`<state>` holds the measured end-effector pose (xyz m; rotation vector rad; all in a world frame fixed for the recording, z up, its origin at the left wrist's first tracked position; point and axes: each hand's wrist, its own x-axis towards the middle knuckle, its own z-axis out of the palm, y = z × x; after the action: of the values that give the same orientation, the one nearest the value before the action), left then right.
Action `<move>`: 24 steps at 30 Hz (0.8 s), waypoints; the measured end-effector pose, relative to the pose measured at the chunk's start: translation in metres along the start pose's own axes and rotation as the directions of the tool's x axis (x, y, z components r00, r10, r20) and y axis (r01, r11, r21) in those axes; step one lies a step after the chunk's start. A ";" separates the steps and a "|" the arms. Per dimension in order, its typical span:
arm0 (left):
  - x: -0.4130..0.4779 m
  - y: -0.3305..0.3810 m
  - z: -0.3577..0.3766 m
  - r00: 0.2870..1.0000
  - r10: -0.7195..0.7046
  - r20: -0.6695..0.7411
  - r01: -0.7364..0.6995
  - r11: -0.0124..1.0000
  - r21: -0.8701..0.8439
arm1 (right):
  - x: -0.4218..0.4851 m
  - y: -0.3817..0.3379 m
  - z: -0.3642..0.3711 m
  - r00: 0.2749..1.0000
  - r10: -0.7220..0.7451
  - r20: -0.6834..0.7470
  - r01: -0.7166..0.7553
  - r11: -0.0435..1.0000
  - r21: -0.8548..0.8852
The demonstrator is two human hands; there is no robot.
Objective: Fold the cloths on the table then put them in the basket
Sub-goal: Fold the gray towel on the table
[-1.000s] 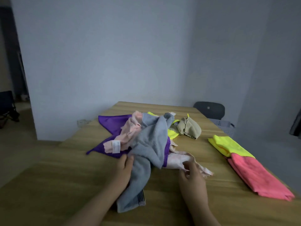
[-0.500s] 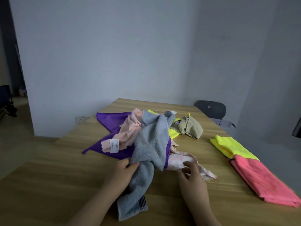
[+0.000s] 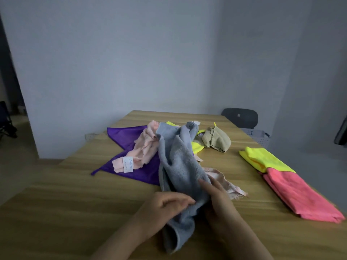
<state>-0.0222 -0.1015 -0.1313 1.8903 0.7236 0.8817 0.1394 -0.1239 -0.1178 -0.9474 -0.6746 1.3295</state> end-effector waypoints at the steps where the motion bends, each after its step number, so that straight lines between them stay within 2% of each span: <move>1: 0.000 0.001 0.002 0.994 0.002 -0.112 -0.012 0.996 -0.087 | 0.001 0.000 -0.002 1.000 -0.016 -0.024 0.016 1.000 -0.013; 3: 0.005 -0.002 0.000 0.918 -0.048 -0.395 -0.025 0.984 -0.178 | 0.000 -0.002 -0.001 0.999 -0.040 -0.034 0.039 0.999 -0.022; 5: 0.011 -0.009 -0.011 0.815 -0.156 -0.558 0.023 0.971 -0.238 | 0.000 -0.003 0.000 0.998 -0.062 0.008 0.062 0.998 -0.018; 6: 0.016 -0.009 -0.016 0.792 -0.242 -0.560 0.085 0.953 -0.292 | -0.001 -0.003 0.001 0.996 -0.074 0.045 0.075 0.997 -0.016; 8: 0.028 -0.004 -0.022 0.789 -0.396 -0.471 0.174 0.878 -0.447 | -0.002 -0.002 0.003 0.989 -0.098 0.114 0.102 0.994 -0.030; 11: 0.055 0.017 -0.025 0.816 -0.501 -0.289 0.201 0.714 -0.670 | -0.002 0.000 0.002 0.986 -0.084 0.145 0.095 0.993 -0.068; 13: 0.071 0.026 -0.023 0.788 -0.577 -0.216 0.333 0.694 -0.639 | -0.001 0.000 -0.001 0.991 -0.075 0.114 0.081 0.996 -0.049; 15: 0.082 0.032 -0.023 0.721 -0.675 -0.156 0.501 0.663 -0.557 | -0.001 -0.001 -0.004 0.994 -0.064 0.094 0.066 0.997 -0.026; 16: 0.089 0.036 -0.024 0.703 -0.693 -0.161 0.531 0.661 -0.530 | -0.001 -0.002 -0.004 0.994 -0.061 0.091 0.063 0.998 -0.023; 18: 0.103 0.042 -0.031 0.723 -0.633 -0.277 0.457 0.739 -0.495 | 0.000 -0.002 -0.004 0.995 -0.059 0.080 0.062 0.998 -0.031; 21: 0.116 0.062 -0.048 0.753 -0.342 -0.561 0.207 0.934 -0.292 | 0.002 -0.003 -0.006 0.998 -0.042 0.042 0.044 0.998 -0.054; 22: 0.115 0.070 -0.055 0.736 -0.221 -0.640 0.113 0.972 -0.206 | 0.003 -0.004 -0.007 0.999 -0.034 0.028 0.035 0.999 -0.040; 24: 0.108 0.084 -0.071 0.637 0.067 -0.768 0.022 0.994 0.105 | 0.004 -0.005 -0.010 1.000 -0.028 -0.009 0.028 1.000 0.001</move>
<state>-0.0065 -0.0199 -0.0012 1.5504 1.2744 1.7486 0.1514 -0.1217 -0.1190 -0.9396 -0.6776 1.2997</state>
